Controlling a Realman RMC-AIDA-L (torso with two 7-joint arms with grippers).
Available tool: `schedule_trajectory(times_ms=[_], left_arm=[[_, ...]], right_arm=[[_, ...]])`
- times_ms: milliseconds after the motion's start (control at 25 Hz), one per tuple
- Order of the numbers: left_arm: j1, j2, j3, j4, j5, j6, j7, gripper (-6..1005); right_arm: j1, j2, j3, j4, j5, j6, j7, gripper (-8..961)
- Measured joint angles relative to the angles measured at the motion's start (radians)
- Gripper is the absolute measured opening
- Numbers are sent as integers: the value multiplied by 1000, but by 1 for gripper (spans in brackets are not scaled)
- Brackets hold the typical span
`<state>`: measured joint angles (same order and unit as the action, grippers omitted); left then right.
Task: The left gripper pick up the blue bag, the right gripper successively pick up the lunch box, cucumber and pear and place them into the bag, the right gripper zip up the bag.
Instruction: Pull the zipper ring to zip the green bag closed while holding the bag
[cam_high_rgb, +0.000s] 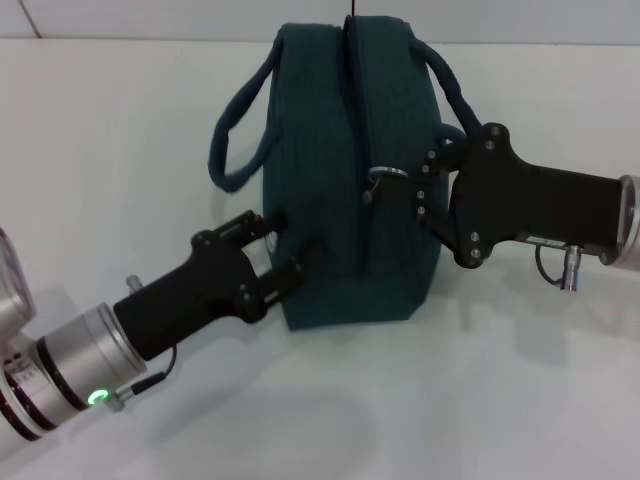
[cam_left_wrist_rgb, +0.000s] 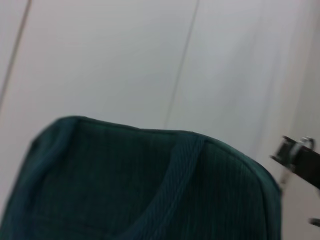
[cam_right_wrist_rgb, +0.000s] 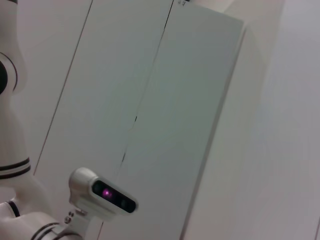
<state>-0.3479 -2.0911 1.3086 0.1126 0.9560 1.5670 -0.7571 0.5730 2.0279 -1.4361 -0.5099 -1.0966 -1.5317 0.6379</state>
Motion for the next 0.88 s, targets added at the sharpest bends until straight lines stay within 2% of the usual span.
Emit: schedule_trajectory(times_ms=[80, 200, 400, 720, 880], left_arm=[[1, -1, 0, 1, -36, -25, 4, 744], [-3, -1, 3, 5, -48, -44, 4, 514], [-19, 4, 7, 9, -26, -51, 7, 351], [-27, 5, 7, 24, 19, -48, 65, 247], [-29, 0, 8, 24, 47, -28, 139, 192]], right_arm=[[-1, 0, 1, 0, 0, -7, -1, 14], [-1, 0, 2, 1, 0, -18, -5, 12], [-9, 0, -1, 2, 35, -23, -37, 12], [-13, 0, -4, 32, 125, -12, -70, 13], [-12, 0, -3, 69, 220, 1, -87, 13]])
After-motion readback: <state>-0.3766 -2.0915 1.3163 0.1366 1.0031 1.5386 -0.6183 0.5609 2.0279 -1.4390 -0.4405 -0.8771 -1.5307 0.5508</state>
